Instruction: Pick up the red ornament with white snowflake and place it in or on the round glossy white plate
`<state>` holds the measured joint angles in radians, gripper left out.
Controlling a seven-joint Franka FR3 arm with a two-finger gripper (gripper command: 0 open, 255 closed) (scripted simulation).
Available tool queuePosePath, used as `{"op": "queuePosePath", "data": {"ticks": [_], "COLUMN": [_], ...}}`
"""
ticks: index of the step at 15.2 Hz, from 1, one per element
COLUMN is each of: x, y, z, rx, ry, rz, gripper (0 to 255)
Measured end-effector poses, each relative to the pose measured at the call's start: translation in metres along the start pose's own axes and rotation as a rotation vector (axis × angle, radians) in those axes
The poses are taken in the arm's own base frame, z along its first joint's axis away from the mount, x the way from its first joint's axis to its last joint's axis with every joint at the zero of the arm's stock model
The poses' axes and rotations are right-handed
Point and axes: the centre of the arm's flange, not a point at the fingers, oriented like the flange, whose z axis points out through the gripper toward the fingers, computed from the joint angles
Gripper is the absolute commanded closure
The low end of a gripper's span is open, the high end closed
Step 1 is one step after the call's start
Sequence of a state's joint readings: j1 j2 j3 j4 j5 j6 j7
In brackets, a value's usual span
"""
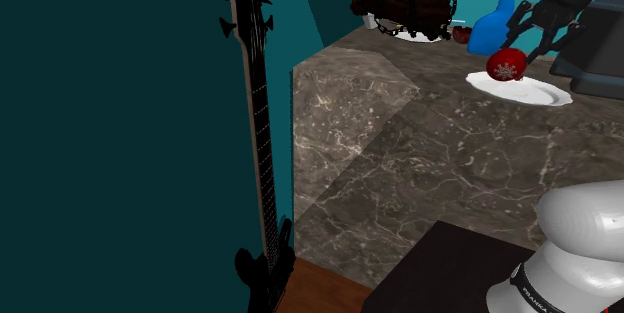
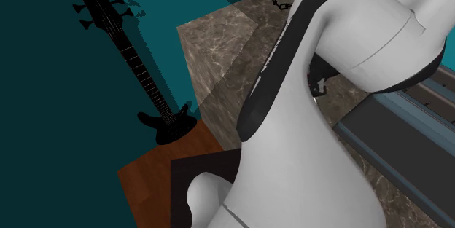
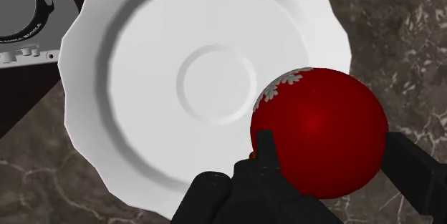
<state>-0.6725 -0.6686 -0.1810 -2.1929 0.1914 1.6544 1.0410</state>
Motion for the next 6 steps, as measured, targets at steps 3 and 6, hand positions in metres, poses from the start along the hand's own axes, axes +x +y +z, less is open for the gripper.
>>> {"op": "queuePosePath", "data": {"ticks": [3, 6], "x": [-0.003, -0.005], "y": [-0.003, -0.008], "z": [-0.012, -0.027], "rx": [-0.003, -0.005], "ry": [-0.001, -0.002], "rz": [0.001, 0.001], "gripper": [255, 255]}}
